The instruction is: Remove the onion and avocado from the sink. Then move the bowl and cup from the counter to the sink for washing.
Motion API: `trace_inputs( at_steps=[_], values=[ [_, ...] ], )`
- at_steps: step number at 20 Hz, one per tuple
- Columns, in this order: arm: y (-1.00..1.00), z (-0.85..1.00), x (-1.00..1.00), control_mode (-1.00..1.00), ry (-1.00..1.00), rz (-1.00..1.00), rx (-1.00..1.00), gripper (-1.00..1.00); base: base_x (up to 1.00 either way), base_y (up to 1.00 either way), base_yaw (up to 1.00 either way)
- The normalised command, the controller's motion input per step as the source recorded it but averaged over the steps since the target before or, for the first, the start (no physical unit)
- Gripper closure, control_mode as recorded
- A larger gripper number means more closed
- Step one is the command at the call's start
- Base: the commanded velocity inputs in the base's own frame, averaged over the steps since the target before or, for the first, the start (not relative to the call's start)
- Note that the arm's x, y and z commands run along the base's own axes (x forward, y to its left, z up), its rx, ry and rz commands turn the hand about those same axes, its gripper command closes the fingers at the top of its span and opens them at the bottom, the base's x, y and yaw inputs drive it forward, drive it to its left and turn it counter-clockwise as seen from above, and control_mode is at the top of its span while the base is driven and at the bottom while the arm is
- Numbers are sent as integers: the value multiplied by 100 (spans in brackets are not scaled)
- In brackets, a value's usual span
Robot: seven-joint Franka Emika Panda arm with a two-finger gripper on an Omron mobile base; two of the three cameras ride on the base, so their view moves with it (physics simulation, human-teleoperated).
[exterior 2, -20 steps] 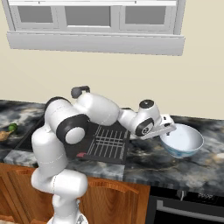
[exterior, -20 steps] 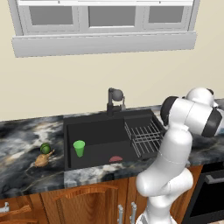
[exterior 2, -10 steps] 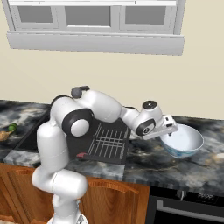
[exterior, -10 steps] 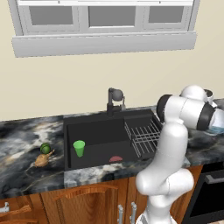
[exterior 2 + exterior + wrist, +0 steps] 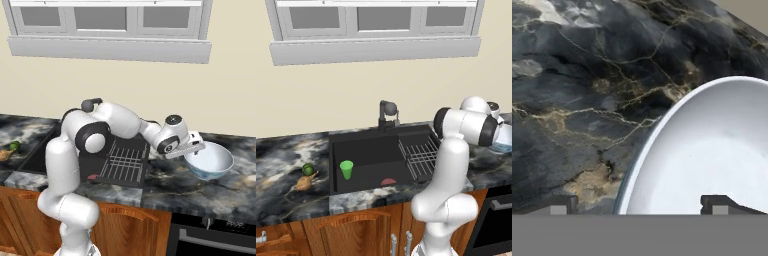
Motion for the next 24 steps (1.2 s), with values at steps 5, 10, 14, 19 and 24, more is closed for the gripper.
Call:
trace_inputs(
  at_steps=[5,10,14,19,24],
  values=[
    [-5,-14,1,-100,0,0,0,100,0,0,0],
    [0,-14,-3,-100,0,0,0,100,0,0,0],
    [8,-8,-5,-100,0,0,0,100,0,0,0],
    [20,3,-5,-100,0,1,0,100,0,0,0],
    [18,17,-2,-100,0,6,0,100,0,0,0]
  ],
)
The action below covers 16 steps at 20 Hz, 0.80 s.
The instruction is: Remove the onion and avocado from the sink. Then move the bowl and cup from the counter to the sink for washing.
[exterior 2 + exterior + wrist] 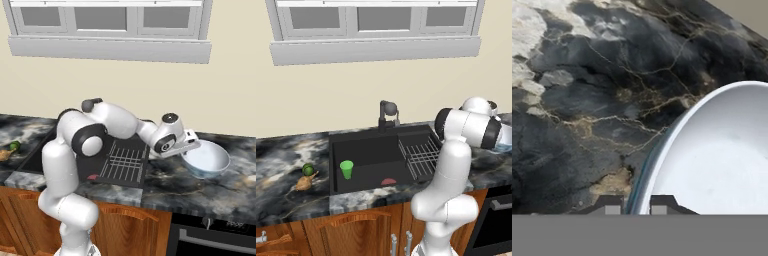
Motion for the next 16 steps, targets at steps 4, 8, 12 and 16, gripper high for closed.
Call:
trace_inputs(
  at_steps=[4,8,12,16],
  values=[
    [25,20,-1,-100,0,9,-5,100,0,0,0],
    [29,17,-10,-100,0,11,-6,100,0,0,0],
    [25,18,-13,-100,0,11,-4,100,0,0,0],
    [24,21,-10,-100,0,12,-5,100,0,0,0]
  ],
)
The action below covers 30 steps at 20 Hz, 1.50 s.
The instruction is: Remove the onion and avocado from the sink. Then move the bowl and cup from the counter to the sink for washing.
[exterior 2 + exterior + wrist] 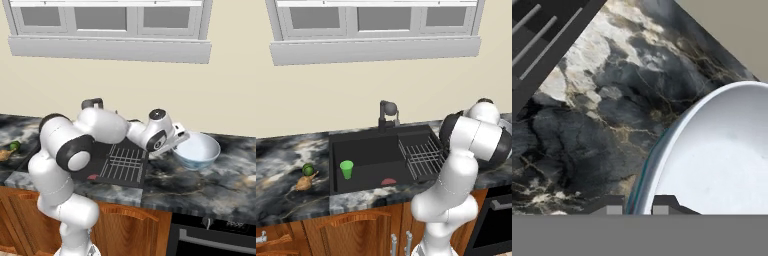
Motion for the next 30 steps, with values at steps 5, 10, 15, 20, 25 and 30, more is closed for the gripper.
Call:
trace_inputs(
  at_steps=[5,10,15,20,25,30],
  values=[
    [23,21,-12,-100,0,13,-3,100,0,0,0],
    [23,18,-14,-100,0,12,-2,100,0,0,0],
    [25,16,-15,-100,0,10,0,100,0,0,0],
    [26,12,-18,-100,0,8,0,100,0,0,0],
    [28,8,-18,-100,1,7,0,100,0,0,0],
    [29,6,-14,-100,2,5,0,100,0,0,0]
  ],
)
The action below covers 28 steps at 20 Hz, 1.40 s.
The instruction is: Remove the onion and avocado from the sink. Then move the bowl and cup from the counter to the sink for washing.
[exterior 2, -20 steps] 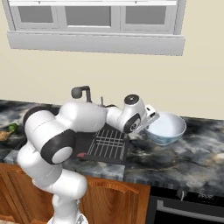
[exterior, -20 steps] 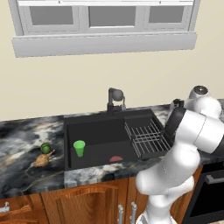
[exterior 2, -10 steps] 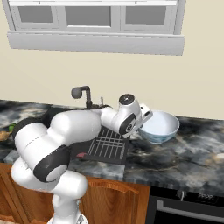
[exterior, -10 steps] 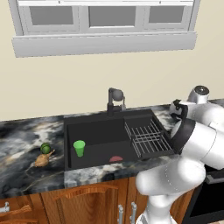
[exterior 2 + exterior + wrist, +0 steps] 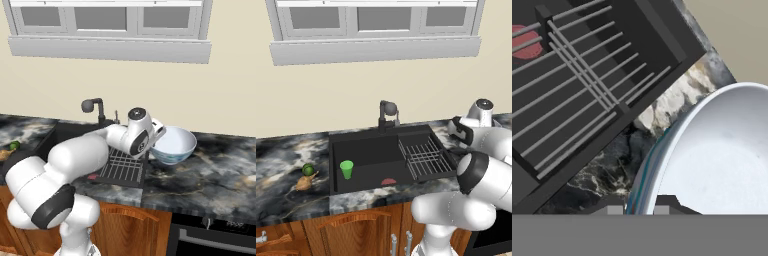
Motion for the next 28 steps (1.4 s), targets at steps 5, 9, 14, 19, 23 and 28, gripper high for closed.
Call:
trace_inputs(
  at_steps=[5,9,14,19,23,28],
  values=[
    [27,4,-10,-100,1,6,-1,100,0,0,0],
    [27,4,-7,-100,1,8,-1,100,0,0,0],
    [24,4,-9,-100,2,8,-1,100,0,0,0],
    [26,5,-10,-100,1,8,0,100,0,0,0],
    [25,6,-12,-100,1,8,0,100,0,0,0],
    [24,7,-14,-100,3,8,0,100,0,0,0]
  ],
)
